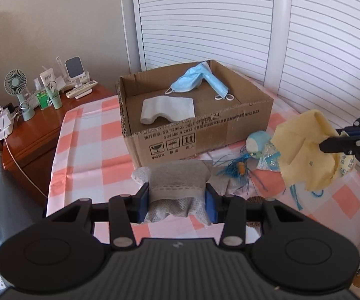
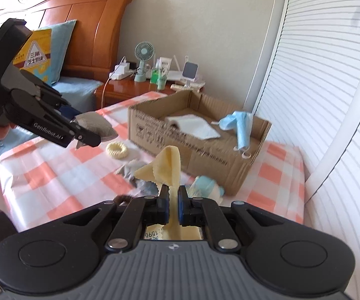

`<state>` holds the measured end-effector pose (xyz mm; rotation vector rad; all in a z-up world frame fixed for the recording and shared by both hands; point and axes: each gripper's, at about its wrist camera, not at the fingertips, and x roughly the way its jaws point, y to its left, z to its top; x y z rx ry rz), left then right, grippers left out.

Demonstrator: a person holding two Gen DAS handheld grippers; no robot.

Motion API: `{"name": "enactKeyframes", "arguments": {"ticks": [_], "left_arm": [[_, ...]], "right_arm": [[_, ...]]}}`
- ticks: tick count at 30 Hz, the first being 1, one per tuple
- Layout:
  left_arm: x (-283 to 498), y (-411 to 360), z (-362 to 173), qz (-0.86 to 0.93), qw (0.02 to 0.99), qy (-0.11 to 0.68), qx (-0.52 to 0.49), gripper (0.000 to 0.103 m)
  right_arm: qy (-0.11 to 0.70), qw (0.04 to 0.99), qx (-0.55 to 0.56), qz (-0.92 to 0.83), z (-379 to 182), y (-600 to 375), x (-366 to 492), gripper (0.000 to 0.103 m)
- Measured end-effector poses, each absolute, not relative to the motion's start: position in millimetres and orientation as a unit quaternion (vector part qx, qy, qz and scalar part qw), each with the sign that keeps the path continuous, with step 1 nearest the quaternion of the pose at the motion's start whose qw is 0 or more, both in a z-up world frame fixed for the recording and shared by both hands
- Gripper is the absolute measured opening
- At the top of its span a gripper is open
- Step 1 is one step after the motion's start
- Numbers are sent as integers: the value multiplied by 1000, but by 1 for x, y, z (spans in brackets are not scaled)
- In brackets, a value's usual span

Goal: Organize soft objects
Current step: 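Carry the grey sachet and yellow cloth over the box and release both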

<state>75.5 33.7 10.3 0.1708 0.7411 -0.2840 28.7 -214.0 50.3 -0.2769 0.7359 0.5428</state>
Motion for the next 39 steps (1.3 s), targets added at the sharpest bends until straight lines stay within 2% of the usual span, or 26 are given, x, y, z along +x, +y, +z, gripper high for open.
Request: {"name": "enactKeyframes", "arguments": {"ticks": [12,19,21,23,25,27,31,35,39], "left_arm": [[86,38,12,-136,920,357,81,43],[85,47,8,-128,920,364,73,43],[85,50,7,-124,919,367,73,43],[85,52,8,-121,920,367,74,43],[85,53,10,-120,920,364,77,43],[87,52,12,-120,921,362,79,43],[94,47,17,-123,922,357,86,43],[103,41,26,-126,924,347,96,43],[118,32,37,-133,926,337,103,43]], "right_arm": [[333,904,-135,231,82,-222,130,9],[343,908,-121,207,78,-202,198,9],[353,906,-114,206,71,-197,212,18],[360,905,-106,200,62,-195,220,47],[370,904,-94,194,54,-196,224,60],[375,903,-80,192,48,-199,220,68],[386,901,-67,184,44,-206,205,89],[391,901,-65,176,47,-209,185,103],[396,896,-57,190,53,-211,159,103]]}}
